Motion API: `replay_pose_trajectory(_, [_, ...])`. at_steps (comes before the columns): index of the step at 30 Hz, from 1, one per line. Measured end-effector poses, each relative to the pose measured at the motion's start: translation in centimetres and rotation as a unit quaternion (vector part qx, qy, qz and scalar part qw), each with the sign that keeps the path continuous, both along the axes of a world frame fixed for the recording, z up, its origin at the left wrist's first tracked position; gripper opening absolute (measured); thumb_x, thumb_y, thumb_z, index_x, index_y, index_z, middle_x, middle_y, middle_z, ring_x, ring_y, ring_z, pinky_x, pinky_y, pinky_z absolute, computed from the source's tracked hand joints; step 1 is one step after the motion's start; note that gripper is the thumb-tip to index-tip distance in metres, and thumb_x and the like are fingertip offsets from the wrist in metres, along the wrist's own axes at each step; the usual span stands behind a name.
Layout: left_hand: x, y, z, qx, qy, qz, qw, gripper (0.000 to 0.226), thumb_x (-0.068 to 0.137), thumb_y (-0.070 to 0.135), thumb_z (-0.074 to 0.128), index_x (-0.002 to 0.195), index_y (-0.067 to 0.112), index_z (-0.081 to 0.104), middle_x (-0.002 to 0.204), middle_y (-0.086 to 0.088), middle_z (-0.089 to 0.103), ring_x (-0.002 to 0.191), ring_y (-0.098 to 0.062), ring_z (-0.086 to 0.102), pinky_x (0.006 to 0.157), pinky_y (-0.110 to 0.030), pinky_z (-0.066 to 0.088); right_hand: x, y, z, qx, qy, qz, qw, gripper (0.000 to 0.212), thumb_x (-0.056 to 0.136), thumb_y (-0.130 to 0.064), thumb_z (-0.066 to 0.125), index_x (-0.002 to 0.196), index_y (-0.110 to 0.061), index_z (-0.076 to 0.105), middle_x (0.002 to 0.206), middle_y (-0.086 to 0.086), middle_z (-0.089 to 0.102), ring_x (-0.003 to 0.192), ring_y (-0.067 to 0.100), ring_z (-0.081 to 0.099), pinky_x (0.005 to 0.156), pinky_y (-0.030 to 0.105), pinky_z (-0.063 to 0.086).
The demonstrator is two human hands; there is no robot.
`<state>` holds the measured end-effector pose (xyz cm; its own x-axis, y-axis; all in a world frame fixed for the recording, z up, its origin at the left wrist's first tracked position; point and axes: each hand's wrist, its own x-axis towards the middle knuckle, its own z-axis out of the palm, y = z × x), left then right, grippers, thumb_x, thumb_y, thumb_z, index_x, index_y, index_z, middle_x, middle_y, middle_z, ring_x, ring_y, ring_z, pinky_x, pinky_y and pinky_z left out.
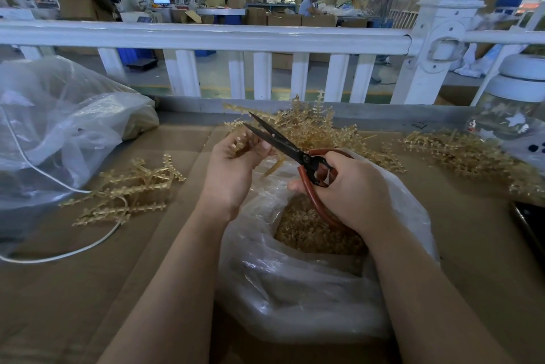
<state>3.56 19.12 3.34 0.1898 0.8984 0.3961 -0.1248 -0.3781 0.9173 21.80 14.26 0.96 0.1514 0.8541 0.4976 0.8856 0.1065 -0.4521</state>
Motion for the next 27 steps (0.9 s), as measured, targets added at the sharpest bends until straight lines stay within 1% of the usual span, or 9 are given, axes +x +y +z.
replay_pose_trajectory(3, [0.0,0.0,0.0,-0.026,-0.027,0.002,0.999,0.008,0.095,0.002,0.058,0.096,0.003,0.066,0.082,-0.003,0.069,0.080,-0.013,0.063,0.078,-0.024,0.050,0.0,0.0,0.0,-0.009,0.009,0.001,1.000,0.078,0.061,-0.099,0.044,0.094,-0.032,0.069,0.083,-0.022,0.063,0.072,-0.003,0.058,0.062,0.017,0.051])
replay_pose_trajectory(5, [-0.1,0.0,0.0,-0.039,-0.050,0.000,0.998,0.014,0.094,0.005,0.060,0.102,-0.004,0.066,0.085,-0.010,0.069,0.084,-0.021,0.063,0.087,-0.038,0.049,0.0,0.0,0.0,-0.010,0.013,0.001,1.000,0.075,0.062,-0.096,0.048,0.090,-0.030,0.069,0.081,-0.020,0.062,0.070,-0.001,0.059,0.061,0.019,0.052])
replay_pose_trajectory(7, [-0.2,0.0,0.1,-0.055,-0.075,0.002,0.996,0.017,0.093,0.003,0.061,0.104,-0.010,0.065,0.087,-0.016,0.068,0.085,-0.026,0.062,0.093,-0.045,0.049,0.0,-0.1,0.1,-0.010,0.015,0.001,1.000,0.074,0.062,-0.095,0.048,0.088,-0.029,0.069,0.080,-0.020,0.062,0.069,-0.001,0.058,0.059,0.018,0.050])
replay_pose_trajectory(10, [-0.6,0.2,0.2,-0.074,-0.089,0.013,0.993,0.009,0.091,0.001,0.063,0.096,-0.005,0.066,0.081,-0.013,0.067,0.077,-0.021,0.063,0.091,-0.042,0.051,0.0,-0.2,0.2,-0.008,0.008,0.003,1.000,0.067,0.067,-0.091,0.054,0.094,-0.031,0.070,0.081,-0.021,0.063,0.073,-0.002,0.059,0.061,0.018,0.050])
replay_pose_trajectory(13, [-0.7,0.3,0.0,-0.060,-0.056,0.020,0.996,0.005,0.089,-0.002,0.063,0.089,-0.002,0.067,0.079,-0.013,0.068,0.078,-0.024,0.063,0.087,-0.041,0.052,-0.1,-0.5,0.3,0.008,-0.028,-0.006,1.000,0.061,0.071,-0.090,0.050,0.095,-0.036,0.064,0.079,-0.025,0.058,0.072,-0.004,0.056,0.058,0.010,0.039])
replay_pose_trajectory(17, [-0.7,0.4,-0.2,-0.040,-0.018,0.021,0.999,0.006,0.087,-0.003,0.066,0.087,0.000,0.071,0.078,-0.008,0.072,0.078,-0.018,0.066,0.081,-0.029,0.054,-0.2,-0.5,0.3,0.010,-0.038,-0.001,0.999,0.068,0.069,-0.093,0.043,0.094,-0.033,0.063,0.086,-0.020,0.061,0.075,0.005,0.057,0.058,0.010,0.036])
replay_pose_trajectory(20, [-1.1,0.5,-0.2,-0.038,-0.008,0.014,0.999,0.013,0.085,-0.004,0.067,0.086,0.007,0.073,0.083,-0.009,0.074,0.082,-0.018,0.068,0.086,-0.032,0.054,-0.1,-0.3,0.3,0.000,-0.045,0.006,0.999,0.071,0.066,-0.095,0.041,0.090,-0.032,0.061,0.086,-0.018,0.063,0.075,0.003,0.058,0.057,0.011,0.038])
replay_pose_trajectory(24, [-1.3,0.5,-0.2,-0.037,-0.006,0.001,0.999,0.014,0.083,-0.003,0.069,0.088,0.009,0.075,0.090,-0.009,0.076,0.088,-0.020,0.069,0.091,-0.036,0.053,0.0,-0.1,0.1,0.000,-0.048,0.015,0.999,0.060,0.068,-0.092,0.042,0.083,-0.035,0.054,0.079,-0.019,0.061,0.071,-0.001,0.057,0.056,0.011,0.037])
replay_pose_trajectory(27, [-1.3,0.6,-0.3,-0.045,-0.013,-0.001,0.999,0.011,0.082,-0.003,0.070,0.088,0.006,0.075,0.088,-0.010,0.076,0.085,-0.020,0.069,0.089,-0.036,0.055,0.1,0.1,0.0,-0.004,-0.048,0.010,0.999,0.068,0.062,-0.099,0.037,0.082,-0.037,0.053,0.079,-0.021,0.061,0.070,-0.003,0.057,0.055,0.012,0.038])
